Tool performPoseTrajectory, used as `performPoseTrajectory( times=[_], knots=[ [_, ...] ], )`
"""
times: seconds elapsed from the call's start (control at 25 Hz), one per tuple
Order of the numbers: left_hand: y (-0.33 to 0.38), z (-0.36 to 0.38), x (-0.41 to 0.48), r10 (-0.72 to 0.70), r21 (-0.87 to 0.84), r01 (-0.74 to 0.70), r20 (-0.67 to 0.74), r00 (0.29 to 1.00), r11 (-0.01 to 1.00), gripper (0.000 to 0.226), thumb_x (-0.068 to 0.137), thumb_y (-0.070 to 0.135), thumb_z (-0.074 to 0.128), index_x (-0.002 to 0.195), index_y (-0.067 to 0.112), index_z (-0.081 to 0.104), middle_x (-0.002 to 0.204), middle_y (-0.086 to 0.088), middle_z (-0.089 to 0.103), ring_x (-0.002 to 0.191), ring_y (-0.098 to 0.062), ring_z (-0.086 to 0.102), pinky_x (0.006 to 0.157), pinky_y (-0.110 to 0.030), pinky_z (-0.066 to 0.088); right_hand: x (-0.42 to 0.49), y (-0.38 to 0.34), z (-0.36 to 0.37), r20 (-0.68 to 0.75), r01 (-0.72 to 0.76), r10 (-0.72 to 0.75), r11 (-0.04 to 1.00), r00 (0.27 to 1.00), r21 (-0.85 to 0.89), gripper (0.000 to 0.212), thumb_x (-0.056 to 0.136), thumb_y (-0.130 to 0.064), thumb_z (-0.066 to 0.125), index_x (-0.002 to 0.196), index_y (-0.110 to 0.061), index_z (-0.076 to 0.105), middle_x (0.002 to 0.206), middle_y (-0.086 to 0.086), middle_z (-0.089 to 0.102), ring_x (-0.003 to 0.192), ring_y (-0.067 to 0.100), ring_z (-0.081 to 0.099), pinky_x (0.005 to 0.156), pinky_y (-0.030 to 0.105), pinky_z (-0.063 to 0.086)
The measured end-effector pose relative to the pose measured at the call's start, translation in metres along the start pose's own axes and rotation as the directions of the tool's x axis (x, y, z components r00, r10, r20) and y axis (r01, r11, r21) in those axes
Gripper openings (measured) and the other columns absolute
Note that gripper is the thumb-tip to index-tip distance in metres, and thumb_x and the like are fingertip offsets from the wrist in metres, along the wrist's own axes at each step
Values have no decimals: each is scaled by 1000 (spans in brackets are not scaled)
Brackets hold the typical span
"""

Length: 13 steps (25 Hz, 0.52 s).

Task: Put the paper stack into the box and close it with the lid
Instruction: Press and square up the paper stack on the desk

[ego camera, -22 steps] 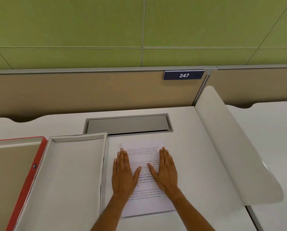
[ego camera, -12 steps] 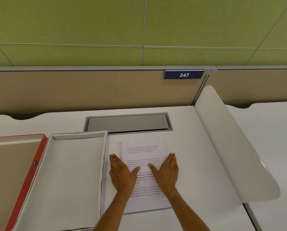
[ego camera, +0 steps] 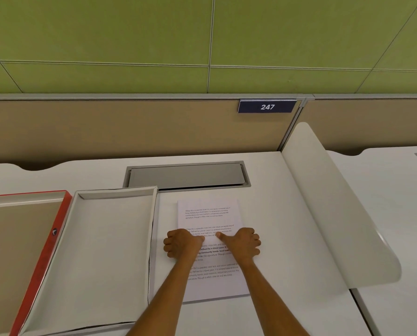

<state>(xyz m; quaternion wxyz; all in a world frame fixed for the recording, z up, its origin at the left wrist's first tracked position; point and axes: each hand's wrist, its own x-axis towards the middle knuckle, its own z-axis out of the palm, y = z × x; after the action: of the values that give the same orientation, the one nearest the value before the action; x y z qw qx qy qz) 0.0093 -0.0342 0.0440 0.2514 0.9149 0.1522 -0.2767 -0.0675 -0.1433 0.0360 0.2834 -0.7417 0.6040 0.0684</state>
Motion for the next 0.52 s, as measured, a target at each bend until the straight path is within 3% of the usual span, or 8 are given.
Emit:
performPoseTrajectory(
  times=[0.12, 0.24, 0.52],
  knots=[
    [5, -7, 5, -31, 40, 28, 67, 997, 999, 92, 62, 45, 88, 127, 1, 40, 131, -20, 51, 119, -33, 54, 98, -39, 50, 7, -1, -9, 82, -33, 30, 999, 996, 43, 107, 54, -67, 82, 128, 0, 43, 133, 19, 50, 126, 36, 48, 100, 47, 44],
    [5, -15, 8, -35, 78, 27, 106, 994, 997, 90, 61, 51, 87, 126, 3, 46, 129, -17, 55, 117, -31, 56, 95, -38, 50, 9, -3, -14, 157, -28, 16, 997, 988, 78, 97, 55, -63, 84, 126, -6, 50, 134, 19, 48, 126, 36, 47, 101, 48, 45],
    [2, -18, 7, -5, 11, 3, 146, 989, 1000, 69, 68, 47, 84, 118, 9, 56, 127, -16, 57, 114, -29, 55, 97, -37, 51, 3, -3, -16, 139, 43, -65, 987, 988, 152, 91, 57, -58, 86, 122, -5, 52, 126, 13, 57, 119, 32, 56, 98, 48, 50]
  ],
)
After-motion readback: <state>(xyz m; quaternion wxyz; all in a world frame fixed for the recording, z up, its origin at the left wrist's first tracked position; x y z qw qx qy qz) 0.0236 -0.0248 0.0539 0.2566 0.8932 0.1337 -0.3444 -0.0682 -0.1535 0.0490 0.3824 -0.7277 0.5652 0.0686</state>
